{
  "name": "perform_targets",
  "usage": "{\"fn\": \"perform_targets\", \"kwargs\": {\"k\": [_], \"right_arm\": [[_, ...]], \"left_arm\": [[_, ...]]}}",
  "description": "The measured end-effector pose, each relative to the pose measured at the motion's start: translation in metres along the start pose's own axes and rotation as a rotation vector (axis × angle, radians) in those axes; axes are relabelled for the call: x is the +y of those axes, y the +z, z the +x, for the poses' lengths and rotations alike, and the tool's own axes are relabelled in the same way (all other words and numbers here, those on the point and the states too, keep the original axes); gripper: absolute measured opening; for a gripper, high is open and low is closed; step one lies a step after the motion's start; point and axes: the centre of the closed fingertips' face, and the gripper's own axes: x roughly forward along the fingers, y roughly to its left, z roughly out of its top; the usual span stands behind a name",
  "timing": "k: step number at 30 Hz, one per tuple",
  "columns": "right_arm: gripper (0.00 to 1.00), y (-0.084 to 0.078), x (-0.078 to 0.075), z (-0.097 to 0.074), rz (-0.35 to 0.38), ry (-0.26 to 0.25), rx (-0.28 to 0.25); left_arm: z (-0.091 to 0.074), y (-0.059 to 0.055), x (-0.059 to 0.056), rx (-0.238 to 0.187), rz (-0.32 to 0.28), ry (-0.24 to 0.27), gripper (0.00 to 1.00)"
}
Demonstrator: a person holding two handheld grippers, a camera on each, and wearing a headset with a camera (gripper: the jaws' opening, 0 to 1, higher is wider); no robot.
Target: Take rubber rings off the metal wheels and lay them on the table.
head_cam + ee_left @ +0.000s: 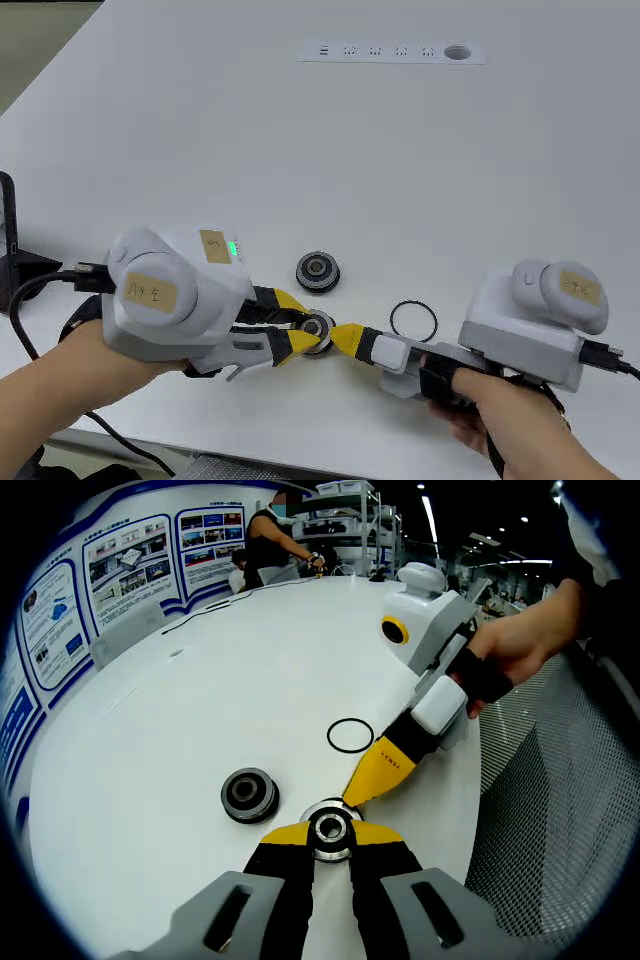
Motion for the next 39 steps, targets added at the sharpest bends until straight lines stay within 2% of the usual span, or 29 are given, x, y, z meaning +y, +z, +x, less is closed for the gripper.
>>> {"fn": "perform_targets", "kwargs": {"k": [12,32,36,38,39], "right_arm": [[0.01,0.001,0.003,-0.001,-0.020,-0.027,0.008],[0.01,0.000,0.010,0.004,-0.045,-0.001,0.023],[0.01,0.000,0.016,0.007,-0.052,0.020,0.022],[0.01,-0.001,0.017,0.009,-0.093,0.012,0.035],[0.01,-0.001,0.018,0.008,-0.088,0.016,0.037]], "left_arm": [[0.000,0.000,0.000,0.008,-0.003,-0.001,0.13],[0.000,0.000,0.000,0.015,0.008,-0.010,0.13],[0.000,0.000,0.000,0.014,0.006,-0.009,0.13],[0.001,0.000,0.000,0.014,0.006,-0.007,0.13],[0.001,0.000,0.000,0.015,0.006,-0.007,0.13]]}}
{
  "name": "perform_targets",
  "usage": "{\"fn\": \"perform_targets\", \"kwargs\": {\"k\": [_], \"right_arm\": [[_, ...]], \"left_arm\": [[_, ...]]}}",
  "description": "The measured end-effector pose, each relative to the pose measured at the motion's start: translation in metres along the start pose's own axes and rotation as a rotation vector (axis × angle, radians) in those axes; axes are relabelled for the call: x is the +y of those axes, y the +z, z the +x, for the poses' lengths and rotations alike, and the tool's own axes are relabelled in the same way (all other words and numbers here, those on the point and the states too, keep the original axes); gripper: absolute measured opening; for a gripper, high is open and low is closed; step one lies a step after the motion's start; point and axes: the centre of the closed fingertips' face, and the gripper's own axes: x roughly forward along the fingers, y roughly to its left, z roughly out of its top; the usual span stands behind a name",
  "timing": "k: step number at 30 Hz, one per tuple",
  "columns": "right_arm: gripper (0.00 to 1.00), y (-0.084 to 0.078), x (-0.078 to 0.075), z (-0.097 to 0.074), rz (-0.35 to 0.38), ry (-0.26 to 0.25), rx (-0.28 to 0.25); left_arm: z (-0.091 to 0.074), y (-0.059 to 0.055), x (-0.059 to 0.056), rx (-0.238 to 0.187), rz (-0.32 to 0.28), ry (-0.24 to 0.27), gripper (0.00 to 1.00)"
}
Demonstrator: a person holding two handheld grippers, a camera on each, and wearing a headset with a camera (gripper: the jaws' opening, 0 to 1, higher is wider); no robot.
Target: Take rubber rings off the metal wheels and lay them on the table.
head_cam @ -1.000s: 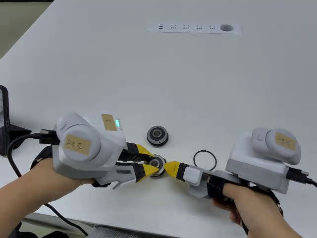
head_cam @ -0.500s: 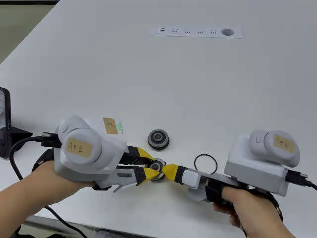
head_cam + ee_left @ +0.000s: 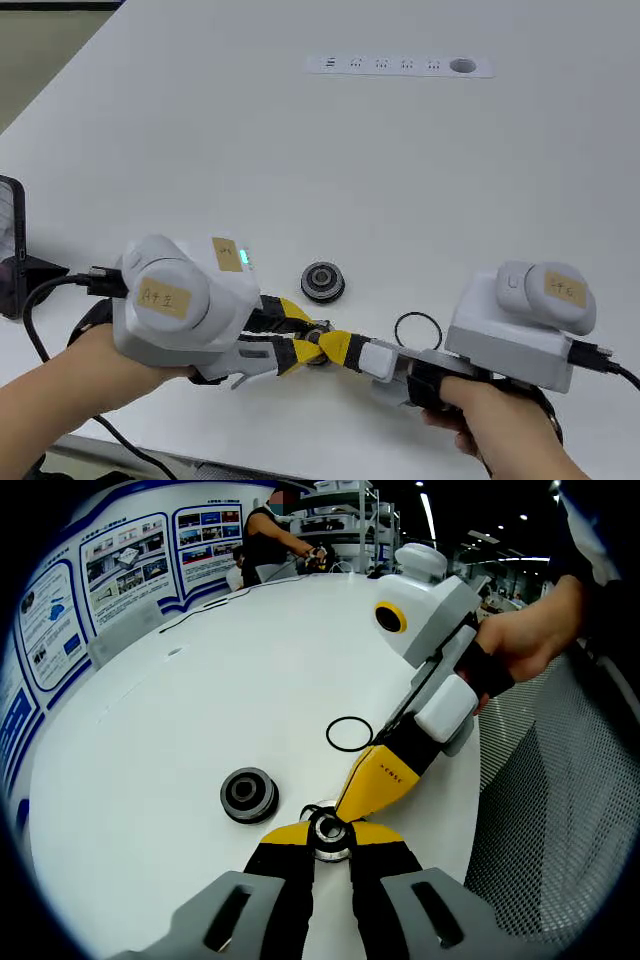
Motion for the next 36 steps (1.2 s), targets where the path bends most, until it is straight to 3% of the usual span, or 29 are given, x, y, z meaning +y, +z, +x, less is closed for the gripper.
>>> {"fn": "perform_targets", "kwargs": {"k": [2,3,5,8,21,25,32,36], "right_arm": [[0.01,0.008,0.013,0.000,0.060,0.071,-0.042],[0.01,0.007,0.011,0.000,0.028,0.041,-0.026],[0.01,0.003,0.011,0.001,-0.046,0.032,0.000],[0.01,0.005,0.009,-0.001,0.008,0.036,-0.016],[0.01,0.007,0.005,-0.005,0.042,0.022,-0.037],[0.01,0.005,0.000,-0.005,0.043,0.003,-0.040],[0.01,0.005,0.000,-0.004,0.062,0.007,-0.040],[0.01,0.004,0.003,-0.003,0.064,0.014,-0.034]], "left_arm": [[0.000,0.000,0.000,0.000,-0.002,0.001,0.13],[0.000,0.000,0.000,-0.002,-0.003,0.002,0.13],[0.001,0.000,0.000,-0.002,-0.003,0.002,0.13],[0.001,0.001,0.000,-0.001,-0.001,0.001,0.13],[0.001,0.001,-0.001,0.002,0.006,0.004,0.13],[0.001,0.001,-0.001,0.013,0.038,0.007,0.13],[-0.001,-0.001,0.000,0.012,0.016,0.018,0.14],[-0.004,-0.002,0.001,-0.004,-0.027,0.020,0.14]]}}
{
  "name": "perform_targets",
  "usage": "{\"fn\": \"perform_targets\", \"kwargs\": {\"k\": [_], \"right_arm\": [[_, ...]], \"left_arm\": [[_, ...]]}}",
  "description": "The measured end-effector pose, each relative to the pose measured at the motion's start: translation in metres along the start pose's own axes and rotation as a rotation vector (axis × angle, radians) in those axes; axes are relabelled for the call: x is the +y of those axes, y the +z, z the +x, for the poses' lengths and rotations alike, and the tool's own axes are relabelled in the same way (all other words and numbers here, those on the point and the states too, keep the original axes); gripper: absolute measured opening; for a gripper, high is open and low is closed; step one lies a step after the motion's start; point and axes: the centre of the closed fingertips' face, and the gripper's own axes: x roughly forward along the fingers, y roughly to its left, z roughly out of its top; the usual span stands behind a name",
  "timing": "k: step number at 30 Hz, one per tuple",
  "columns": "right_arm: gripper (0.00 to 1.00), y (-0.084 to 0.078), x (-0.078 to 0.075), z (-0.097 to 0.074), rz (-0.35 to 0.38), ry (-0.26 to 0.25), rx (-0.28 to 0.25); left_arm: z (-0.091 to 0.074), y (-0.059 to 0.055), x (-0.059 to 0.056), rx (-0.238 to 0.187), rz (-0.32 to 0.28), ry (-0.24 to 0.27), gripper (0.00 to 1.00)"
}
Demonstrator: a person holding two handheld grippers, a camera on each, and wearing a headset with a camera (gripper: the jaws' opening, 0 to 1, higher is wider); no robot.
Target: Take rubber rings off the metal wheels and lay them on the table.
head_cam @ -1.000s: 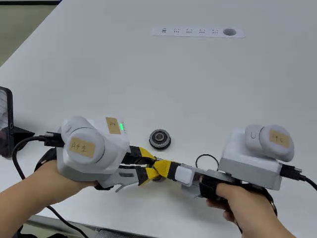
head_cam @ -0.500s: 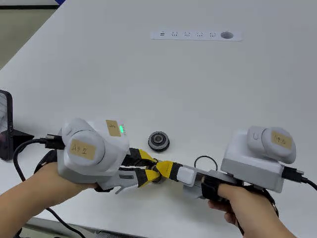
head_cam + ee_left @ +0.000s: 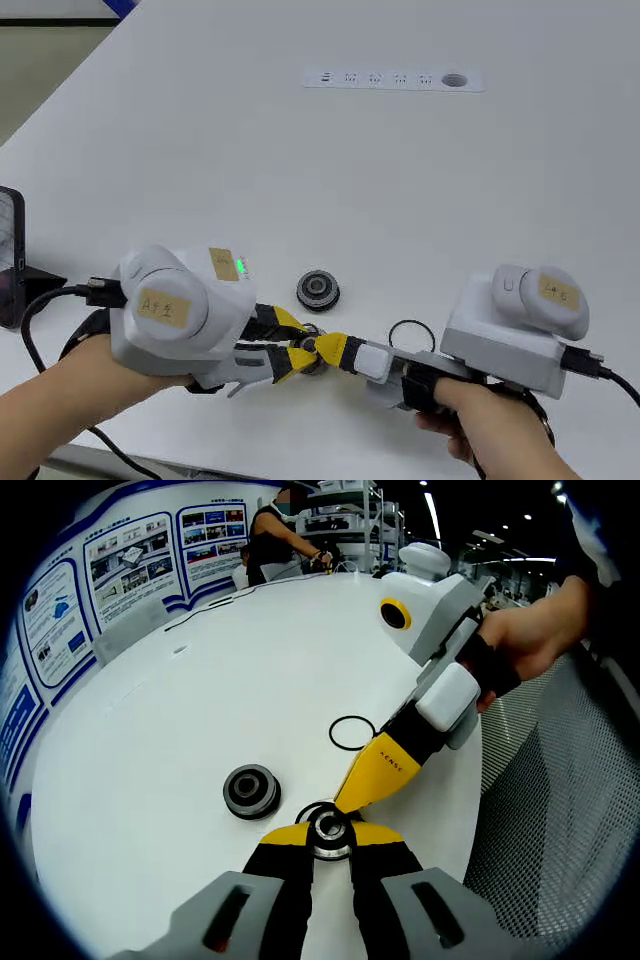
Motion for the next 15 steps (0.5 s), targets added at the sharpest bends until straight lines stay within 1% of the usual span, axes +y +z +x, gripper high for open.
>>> {"fn": "perform_targets", "kwargs": {"k": [3,6,8,13,14,15], "right_arm": [[0.01,-0.001,0.001,0.000,-0.001,0.004,0.002],[0.01,0.001,0.003,0.000,0.007,0.012,-0.003],[0.01,0.003,0.006,-0.001,0.014,0.022,-0.013],[0.01,0.007,0.012,-0.002,0.022,0.039,-0.025],[0.01,0.008,0.013,-0.002,0.025,0.041,-0.026],[0.01,0.009,0.014,-0.003,0.026,0.045,-0.028]], "left_arm": [[-0.002,-0.001,0.000,0.004,0.002,0.009,0.15],[-0.006,0.001,0.001,-0.007,-0.002,0.012,0.15],[-0.010,0.006,0.002,-0.027,-0.005,0.022,0.15],[-0.019,0.012,0.005,-0.049,-0.018,0.038,0.17],[-0.021,0.013,0.005,-0.059,-0.028,0.040,0.19],[-0.023,0.016,0.006,-0.076,-0.055,0.042,0.20]]}}
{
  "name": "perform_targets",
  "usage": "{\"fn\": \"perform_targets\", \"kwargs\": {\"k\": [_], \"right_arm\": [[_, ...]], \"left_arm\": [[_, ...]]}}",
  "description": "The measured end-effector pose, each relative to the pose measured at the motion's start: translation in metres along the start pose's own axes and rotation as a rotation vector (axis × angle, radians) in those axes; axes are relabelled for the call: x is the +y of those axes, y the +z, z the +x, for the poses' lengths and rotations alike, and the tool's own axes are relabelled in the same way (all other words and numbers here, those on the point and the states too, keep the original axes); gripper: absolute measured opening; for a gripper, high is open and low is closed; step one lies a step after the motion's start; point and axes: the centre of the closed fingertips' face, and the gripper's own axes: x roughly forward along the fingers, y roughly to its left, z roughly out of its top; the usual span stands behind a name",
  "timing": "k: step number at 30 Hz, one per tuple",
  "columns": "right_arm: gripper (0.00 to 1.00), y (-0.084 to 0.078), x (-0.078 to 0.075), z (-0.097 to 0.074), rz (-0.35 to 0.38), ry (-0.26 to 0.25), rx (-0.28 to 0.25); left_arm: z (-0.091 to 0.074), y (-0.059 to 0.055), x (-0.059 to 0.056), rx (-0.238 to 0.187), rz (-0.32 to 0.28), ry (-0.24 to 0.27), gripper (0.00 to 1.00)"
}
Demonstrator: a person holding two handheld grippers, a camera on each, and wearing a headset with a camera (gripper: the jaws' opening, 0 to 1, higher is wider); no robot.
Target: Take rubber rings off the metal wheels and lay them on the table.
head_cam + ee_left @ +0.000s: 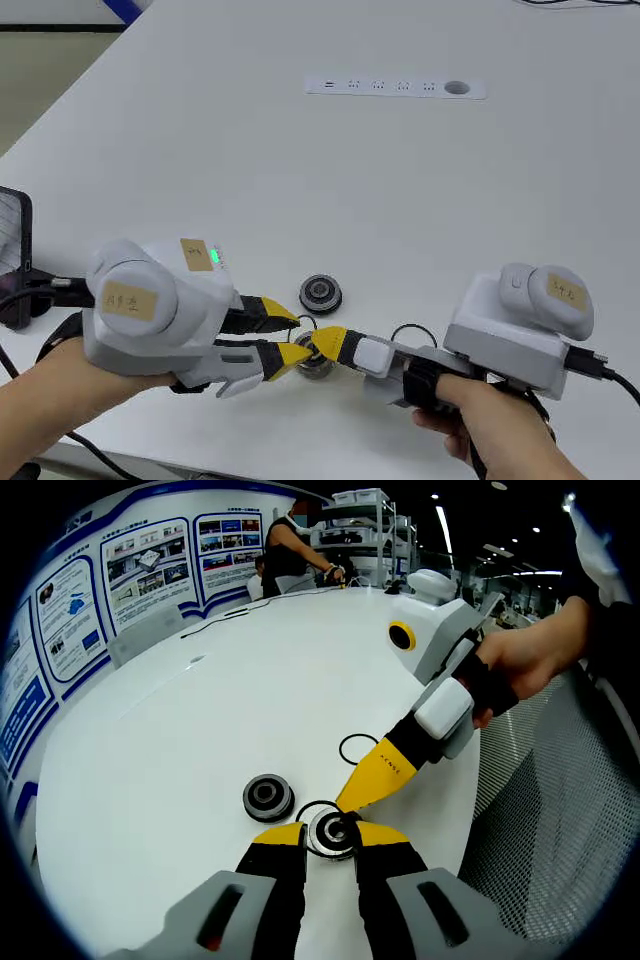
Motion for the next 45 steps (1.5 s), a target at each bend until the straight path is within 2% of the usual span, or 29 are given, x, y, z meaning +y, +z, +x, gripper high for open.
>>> {"fn": "perform_targets", "kwargs": {"k": [2,6,9,13,16,19,22,27,33,34,35,37,41,45], "right_arm": [[0.01,0.003,0.001,-0.002,0.003,0.004,-0.009],[0.01,0.011,-0.001,-0.010,0.010,-0.002,-0.037],[0.02,0.019,-0.009,-0.019,0.026,-0.024,-0.072],[0.02,0.027,-0.030,-0.035,0.055,-0.084,-0.120],[0.02,0.029,-0.045,-0.048,0.105,-0.125,-0.153],[0.02,0.029,-0.065,-0.061,0.125,-0.203,-0.180],[0.02,0.027,-0.075,-0.068,0.146,-0.232,-0.184],[0.02,0.028,-0.080,-0.074,0.155,-0.264,-0.207],[0.03,0.027,-0.083,-0.076,0.136,-0.302,-0.197],[0.06,0.027,-0.084,-0.076,0.124,-0.315,-0.192],[0.09,0.025,-0.090,-0.079,0.085,-0.361,-0.175],[0.10,0.025,-0.090,-0.081,0.032,-0.379,-0.158],[0.10,0.030,-0.086,-0.083,-0.010,-0.379,-0.174],[0.10,0.034,-0.083,-0.083,-0.011,-0.358,-0.196]], "left_arm": [[-0.003,0.010,0.002,-0.060,-0.049,0.004,0.22],[-0.010,0.015,0.011,-0.085,-0.066,0.034,0.24],[-0.013,0.017,0.014,-0.086,-0.063,0.046,0.27],[-0.016,0.017,0.014,-0.085,-0.061,0.057,0.27],[-0.017,0.018,0.011,-0.098,-0.073,0.057,0.27],[-0.015,0.014,0.006,-0.081,-0.057,0.048,0.26],[-0.013,0.010,0.004,-0.072,-0.060,0.037,0.26],[-0.014,0.011,0.003,-0.083,-0.070,0.040,0.26],[-0.016,0.012,0.004,-0.092,-0.074,0.050,0.26],[-0.016,0.012,0.004,-0.093,-0.075,0.050,0.26],[-0.017,0.011,0.004,-0.093,-0.074,0.051,0.26],[-0.016,0.008,0.004,-0.075,-0.059,0.054,0.26],[-0.016,0.006,0.002,-0.068,-0.055,0.046,0.26],[-0.015,0.004,0.005,-0.064,-0.058,0.046,0.26]]}}
